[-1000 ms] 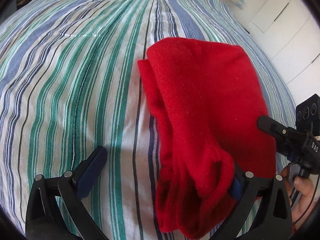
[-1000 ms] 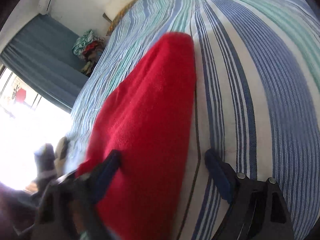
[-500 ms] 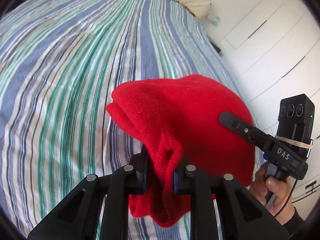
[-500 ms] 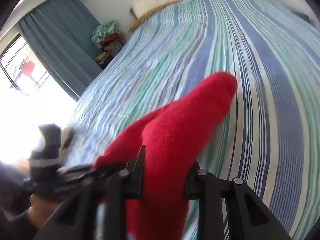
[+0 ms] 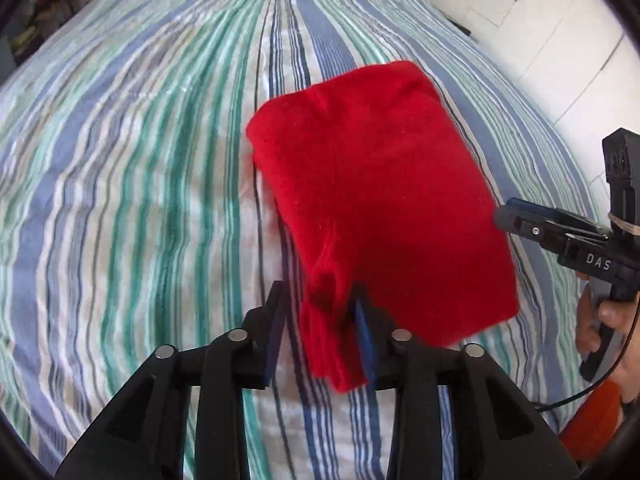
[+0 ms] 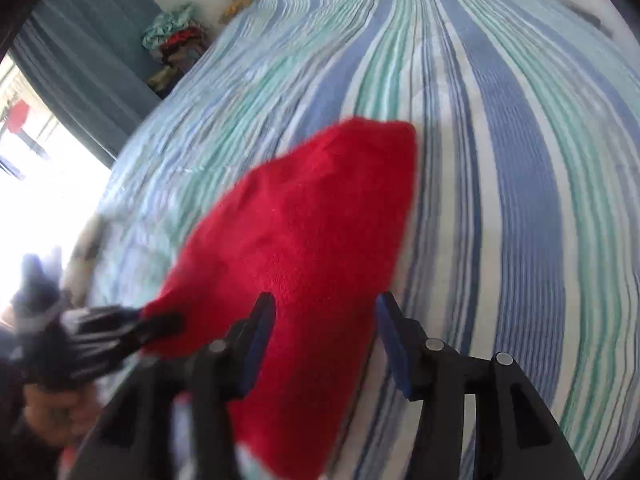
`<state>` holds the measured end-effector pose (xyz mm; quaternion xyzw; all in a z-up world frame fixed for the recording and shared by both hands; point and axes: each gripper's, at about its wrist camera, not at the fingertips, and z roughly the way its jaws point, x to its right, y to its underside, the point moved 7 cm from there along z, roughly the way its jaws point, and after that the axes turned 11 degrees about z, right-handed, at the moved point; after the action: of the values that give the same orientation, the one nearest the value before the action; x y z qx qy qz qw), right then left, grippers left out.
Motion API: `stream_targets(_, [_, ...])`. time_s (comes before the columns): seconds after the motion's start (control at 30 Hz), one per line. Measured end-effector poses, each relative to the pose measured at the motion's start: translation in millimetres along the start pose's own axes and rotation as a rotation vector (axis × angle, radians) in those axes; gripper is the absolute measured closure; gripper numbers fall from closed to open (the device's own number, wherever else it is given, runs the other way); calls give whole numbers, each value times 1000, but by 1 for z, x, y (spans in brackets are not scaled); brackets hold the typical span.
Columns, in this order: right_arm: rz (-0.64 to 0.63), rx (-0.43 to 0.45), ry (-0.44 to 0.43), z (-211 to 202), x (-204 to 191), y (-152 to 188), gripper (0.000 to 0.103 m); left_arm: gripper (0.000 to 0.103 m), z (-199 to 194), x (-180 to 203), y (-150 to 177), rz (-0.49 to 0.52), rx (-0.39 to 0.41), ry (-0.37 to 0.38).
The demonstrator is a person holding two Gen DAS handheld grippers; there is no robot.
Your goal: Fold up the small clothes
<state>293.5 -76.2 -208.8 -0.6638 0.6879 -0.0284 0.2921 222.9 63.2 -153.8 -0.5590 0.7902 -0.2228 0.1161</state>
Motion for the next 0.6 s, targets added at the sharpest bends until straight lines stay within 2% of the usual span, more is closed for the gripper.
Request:
stream_targets(0.03, [-26,31,29,-10,5,12,38,28,-15,2,5,24,31,-64])
stream_targets(0.07, [-35,65,37,-25,8,22,22,7,-31,5,9,41,69,-123])
stream_targets(0.1, [-37,99,39,-41,9,32,16,3,-47,10,13,50,113,-163])
stream_targets(0.13, [-44,128,47,-57,8,40,9,2,-62,15,15,56,148,-190])
stream_targets(0.17, [-59,157,66,-73,6,47,9,2,-71,18,16,58,160,-212])
stream_targets(0.27, [-120,192,123,-107,-8,65,7,2,-86,18,19,10,126,-317])
stream_targets(0.37, [-135,193,146,-126,-24,81,7,2,-103,15,30,-44,116,-385])
stream_targets(0.6, [-34,169,171,-146,-29,108,7,2,-105,14,46,-84,35,-383])
